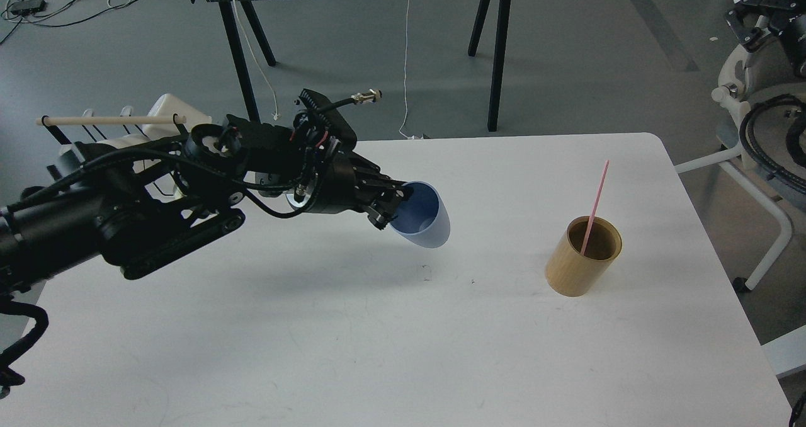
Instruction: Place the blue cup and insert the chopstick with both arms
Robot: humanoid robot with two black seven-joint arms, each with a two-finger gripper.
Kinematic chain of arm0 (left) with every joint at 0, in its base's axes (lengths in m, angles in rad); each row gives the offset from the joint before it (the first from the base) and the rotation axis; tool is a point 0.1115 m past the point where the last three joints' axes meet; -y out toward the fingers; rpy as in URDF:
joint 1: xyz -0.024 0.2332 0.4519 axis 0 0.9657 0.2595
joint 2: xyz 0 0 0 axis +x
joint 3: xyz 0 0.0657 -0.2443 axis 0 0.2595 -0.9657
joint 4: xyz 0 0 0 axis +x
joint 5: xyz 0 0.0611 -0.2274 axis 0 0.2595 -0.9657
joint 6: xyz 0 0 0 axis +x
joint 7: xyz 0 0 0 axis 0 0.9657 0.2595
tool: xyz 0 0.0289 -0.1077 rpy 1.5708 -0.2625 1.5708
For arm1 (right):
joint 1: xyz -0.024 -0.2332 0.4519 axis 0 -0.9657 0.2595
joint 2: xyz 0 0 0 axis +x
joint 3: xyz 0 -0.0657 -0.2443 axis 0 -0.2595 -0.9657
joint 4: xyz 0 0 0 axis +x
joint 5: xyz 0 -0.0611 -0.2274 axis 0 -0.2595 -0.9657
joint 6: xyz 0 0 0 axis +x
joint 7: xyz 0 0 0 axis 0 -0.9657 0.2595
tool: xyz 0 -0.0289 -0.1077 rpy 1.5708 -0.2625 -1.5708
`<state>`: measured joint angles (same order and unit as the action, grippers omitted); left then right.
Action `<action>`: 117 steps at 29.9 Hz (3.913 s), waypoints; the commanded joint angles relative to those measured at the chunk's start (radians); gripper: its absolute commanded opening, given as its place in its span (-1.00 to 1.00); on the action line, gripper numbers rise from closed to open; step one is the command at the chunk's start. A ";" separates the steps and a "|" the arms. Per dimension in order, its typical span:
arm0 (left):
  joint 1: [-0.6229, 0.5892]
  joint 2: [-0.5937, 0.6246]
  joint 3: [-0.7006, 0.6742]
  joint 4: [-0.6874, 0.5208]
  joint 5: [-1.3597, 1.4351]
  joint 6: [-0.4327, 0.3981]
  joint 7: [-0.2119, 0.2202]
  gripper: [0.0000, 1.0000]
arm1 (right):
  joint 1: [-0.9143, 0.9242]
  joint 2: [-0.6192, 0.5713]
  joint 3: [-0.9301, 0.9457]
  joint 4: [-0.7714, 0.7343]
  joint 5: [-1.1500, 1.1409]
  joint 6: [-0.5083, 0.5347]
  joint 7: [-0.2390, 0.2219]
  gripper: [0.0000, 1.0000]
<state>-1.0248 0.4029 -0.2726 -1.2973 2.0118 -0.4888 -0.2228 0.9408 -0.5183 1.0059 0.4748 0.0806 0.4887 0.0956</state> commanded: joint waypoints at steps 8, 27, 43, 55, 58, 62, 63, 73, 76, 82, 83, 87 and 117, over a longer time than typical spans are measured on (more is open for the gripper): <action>0.014 -0.121 0.067 0.144 0.016 0.000 0.019 -0.89 | 0.007 -0.002 -0.026 0.030 0.004 0.000 0.001 0.98; 0.052 -0.113 0.138 0.136 0.016 0.000 0.010 -0.77 | -0.002 -0.009 -0.027 0.033 0.004 0.000 0.004 0.98; 0.058 -0.045 -0.268 0.121 -0.043 0.000 -0.160 0.50 | -0.030 -0.054 -0.049 0.034 -0.001 0.000 0.007 0.98; 0.098 -0.038 -0.546 0.324 -0.741 0.000 -0.193 0.99 | -0.163 -0.279 -0.201 0.310 -0.002 0.000 0.021 0.98; 0.097 -0.039 -0.644 0.471 -1.024 0.000 -0.193 0.99 | -0.206 -0.354 -0.205 0.422 -0.008 0.000 0.021 0.98; 0.086 -0.041 -0.672 0.650 -1.393 0.000 -0.193 0.99 | -0.221 -0.396 -0.202 0.511 -0.167 -0.033 0.024 0.98; 0.086 -0.041 -0.671 0.677 -1.466 0.000 -0.191 0.99 | -0.221 -0.399 -0.201 0.528 -0.218 -0.048 0.026 0.98; 0.097 -0.027 -0.662 0.871 -1.906 0.000 -0.103 0.99 | -0.327 -0.454 -0.205 0.859 -0.761 -0.329 0.093 0.96; 0.101 -0.006 -0.662 0.895 -1.917 0.000 -0.047 0.99 | -0.390 -0.474 -0.208 0.929 -0.977 -0.409 0.093 0.96; 0.133 -0.015 -0.663 0.898 -1.930 0.000 -0.041 0.99 | -0.491 -0.474 -0.227 0.932 -1.304 -0.476 0.125 0.96; 0.141 -0.015 -0.663 0.897 -1.940 0.000 -0.041 0.99 | -0.508 -0.471 -0.242 0.929 -1.344 -0.482 0.128 0.95; 0.158 -0.013 -0.662 0.898 -1.980 0.000 -0.041 0.99 | -0.517 -0.447 -0.337 0.898 -1.466 -0.548 0.139 0.93; 0.160 0.010 -0.654 0.898 -1.977 0.000 -0.038 1.00 | -0.293 -0.246 -0.667 0.731 -1.615 -0.585 0.131 -0.92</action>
<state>-0.8666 0.4063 -0.9250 -0.4001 0.0353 -0.4887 -0.2593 0.6413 -0.7630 0.3430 1.2023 -1.5341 -0.0977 0.2277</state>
